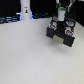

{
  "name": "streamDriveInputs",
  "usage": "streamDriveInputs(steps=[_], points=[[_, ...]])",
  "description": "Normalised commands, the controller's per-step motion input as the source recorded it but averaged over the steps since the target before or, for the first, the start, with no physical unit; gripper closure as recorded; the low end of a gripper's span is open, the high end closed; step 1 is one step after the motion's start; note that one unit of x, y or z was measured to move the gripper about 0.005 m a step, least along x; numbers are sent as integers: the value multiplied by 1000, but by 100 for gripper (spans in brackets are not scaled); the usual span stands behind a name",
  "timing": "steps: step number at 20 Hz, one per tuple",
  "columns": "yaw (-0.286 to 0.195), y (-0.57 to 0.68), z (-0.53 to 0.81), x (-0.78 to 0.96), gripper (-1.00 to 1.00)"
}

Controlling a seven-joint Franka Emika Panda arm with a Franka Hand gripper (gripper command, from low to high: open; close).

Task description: Open the kcup holder, insert the kcup into the holder, and close the kcup holder

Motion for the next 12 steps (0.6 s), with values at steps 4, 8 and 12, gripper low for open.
streamDriveInputs(steps=[4,8,12], points=[[27,326,-261,-30,100],[3,168,-311,40,100],[-1,34,-179,71,100]])
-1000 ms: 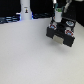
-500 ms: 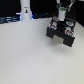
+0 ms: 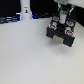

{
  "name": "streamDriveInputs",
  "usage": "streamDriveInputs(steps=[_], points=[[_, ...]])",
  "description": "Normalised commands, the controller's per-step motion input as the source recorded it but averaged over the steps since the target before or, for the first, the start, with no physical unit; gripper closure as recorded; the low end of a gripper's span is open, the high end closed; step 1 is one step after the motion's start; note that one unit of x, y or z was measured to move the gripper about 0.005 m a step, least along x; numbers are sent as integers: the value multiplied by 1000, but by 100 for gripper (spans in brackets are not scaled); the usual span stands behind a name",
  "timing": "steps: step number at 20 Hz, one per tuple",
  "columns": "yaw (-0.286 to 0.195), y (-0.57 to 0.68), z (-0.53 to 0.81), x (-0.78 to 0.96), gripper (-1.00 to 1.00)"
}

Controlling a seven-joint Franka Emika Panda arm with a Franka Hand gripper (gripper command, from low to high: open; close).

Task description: Open the kcup holder, insert the kcup into the holder, and close the kcup holder

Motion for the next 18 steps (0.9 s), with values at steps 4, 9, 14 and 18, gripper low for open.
streamDriveInputs(steps=[4,9,14,18], points=[[-30,46,-30,241,100],[-37,46,74,261,100],[-41,-66,21,66,100],[-9,-145,-149,0,100]])
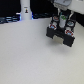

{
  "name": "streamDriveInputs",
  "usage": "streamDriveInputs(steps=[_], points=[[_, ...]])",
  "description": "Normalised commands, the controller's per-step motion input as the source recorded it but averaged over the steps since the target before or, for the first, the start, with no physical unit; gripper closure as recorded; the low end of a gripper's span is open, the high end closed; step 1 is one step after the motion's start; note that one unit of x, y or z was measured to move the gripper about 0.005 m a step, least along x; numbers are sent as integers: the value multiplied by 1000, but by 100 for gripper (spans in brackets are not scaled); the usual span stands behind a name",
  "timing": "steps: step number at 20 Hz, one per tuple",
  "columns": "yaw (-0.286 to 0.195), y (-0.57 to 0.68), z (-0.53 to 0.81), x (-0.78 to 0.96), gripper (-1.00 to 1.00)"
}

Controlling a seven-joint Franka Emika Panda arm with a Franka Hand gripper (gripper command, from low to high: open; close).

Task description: Open the kcup holder, insert the kcup into the holder, and close the kcup holder

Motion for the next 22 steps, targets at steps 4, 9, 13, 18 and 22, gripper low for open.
streamDriveInputs(steps=[4,9,13,18,22], points=[[0,-6,-326,0,100],[5,103,-223,86,100],[54,173,-11,166,-100],[94,78,86,158,-100],[106,-21,214,166,-100]])
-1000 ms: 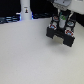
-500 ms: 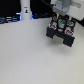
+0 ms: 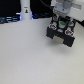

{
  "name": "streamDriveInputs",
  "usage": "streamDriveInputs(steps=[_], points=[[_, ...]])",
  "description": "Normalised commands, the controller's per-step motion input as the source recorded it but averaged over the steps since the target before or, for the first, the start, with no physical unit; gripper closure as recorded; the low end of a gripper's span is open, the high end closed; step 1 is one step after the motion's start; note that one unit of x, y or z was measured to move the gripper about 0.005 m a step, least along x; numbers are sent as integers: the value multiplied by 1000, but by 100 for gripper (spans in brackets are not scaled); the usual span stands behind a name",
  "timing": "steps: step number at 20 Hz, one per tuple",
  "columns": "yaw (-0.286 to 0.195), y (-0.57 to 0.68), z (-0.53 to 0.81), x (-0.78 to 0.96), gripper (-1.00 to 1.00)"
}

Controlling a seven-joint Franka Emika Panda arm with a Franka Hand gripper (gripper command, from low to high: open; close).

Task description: Open the kcup holder, insert the kcup into the holder, and close the kcup holder

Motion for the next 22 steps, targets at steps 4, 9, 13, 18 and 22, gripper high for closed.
streamDriveInputs(steps=[4,9,13,18,22], points=[[71,-207,312,316,-100],[33,-377,409,471,-100],[18,-400,421,594,-100],[3,-344,323,743,-100],[0,-288,299,810,-100]])
